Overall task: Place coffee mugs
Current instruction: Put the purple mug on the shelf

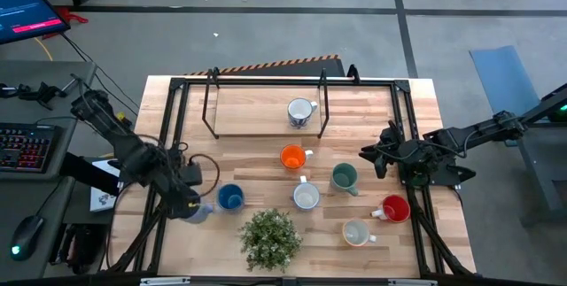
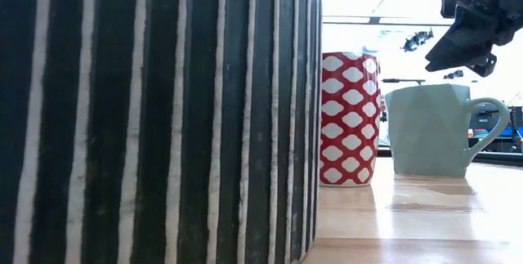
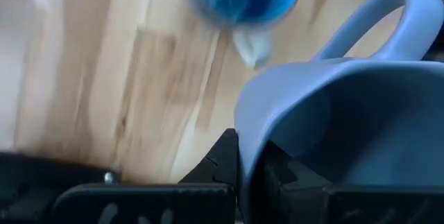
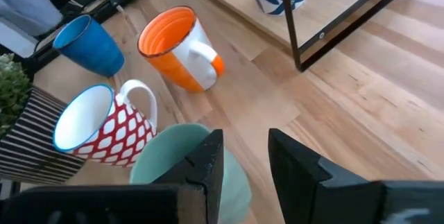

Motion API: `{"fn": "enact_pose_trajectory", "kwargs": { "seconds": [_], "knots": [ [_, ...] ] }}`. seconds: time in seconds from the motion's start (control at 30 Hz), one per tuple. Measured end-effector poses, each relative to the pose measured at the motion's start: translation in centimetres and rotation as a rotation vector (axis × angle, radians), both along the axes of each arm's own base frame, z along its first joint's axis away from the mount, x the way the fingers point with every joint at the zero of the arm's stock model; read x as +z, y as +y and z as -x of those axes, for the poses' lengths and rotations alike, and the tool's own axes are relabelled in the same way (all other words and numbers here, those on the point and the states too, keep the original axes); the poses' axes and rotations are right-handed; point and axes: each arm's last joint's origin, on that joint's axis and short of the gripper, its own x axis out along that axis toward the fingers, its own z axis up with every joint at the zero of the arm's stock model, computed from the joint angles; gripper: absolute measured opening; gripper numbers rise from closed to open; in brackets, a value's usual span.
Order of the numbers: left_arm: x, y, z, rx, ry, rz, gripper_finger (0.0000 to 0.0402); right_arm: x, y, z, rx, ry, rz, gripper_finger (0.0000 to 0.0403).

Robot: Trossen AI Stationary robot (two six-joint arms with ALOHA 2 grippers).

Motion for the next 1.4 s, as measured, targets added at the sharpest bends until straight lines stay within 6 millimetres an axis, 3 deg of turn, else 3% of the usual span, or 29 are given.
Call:
{"fn": "enact_pose_trajectory", "kwargs": {
  "seconds": [0.2,0.43,0.73,0.93,1.17,1.4],
  "knots": [
    [3.5,2.4,-1.7,0.047,-0.175,-0.112,0.0004,0.0,0.0,0.0,-0.002,0.0,0.001,0.0096],
    [4.9,7.9,-4.7,0.145,-0.198,-0.31,0.0004,0.0,0.0,0.0,-0.006,-0.002,0.004,0.0096],
    [3.6,17.3,-9.1,0.257,-0.216,-0.375,0.0004,0.0,0.0,0.0,-0.015,-0.005,0.009,0.0096],
    [1.0,23.0,-10.1,0.309,-0.103,-0.365,0.0004,0.0,0.0,0.0,0.003,-0.001,-0.004,0.0096],
    [-1.5,27.7,-10.1,0.386,-0.032,-0.339,0.0004,0.0,0.0,0.0,0.005,0.0,-0.004,0.0096],
    [-3.0,30.8,-8.7,0.482,0.037,-0.316,0.0004,0.0,0.0,0.0,0.008,0.001,-0.006,0.0096]
  ]
}}
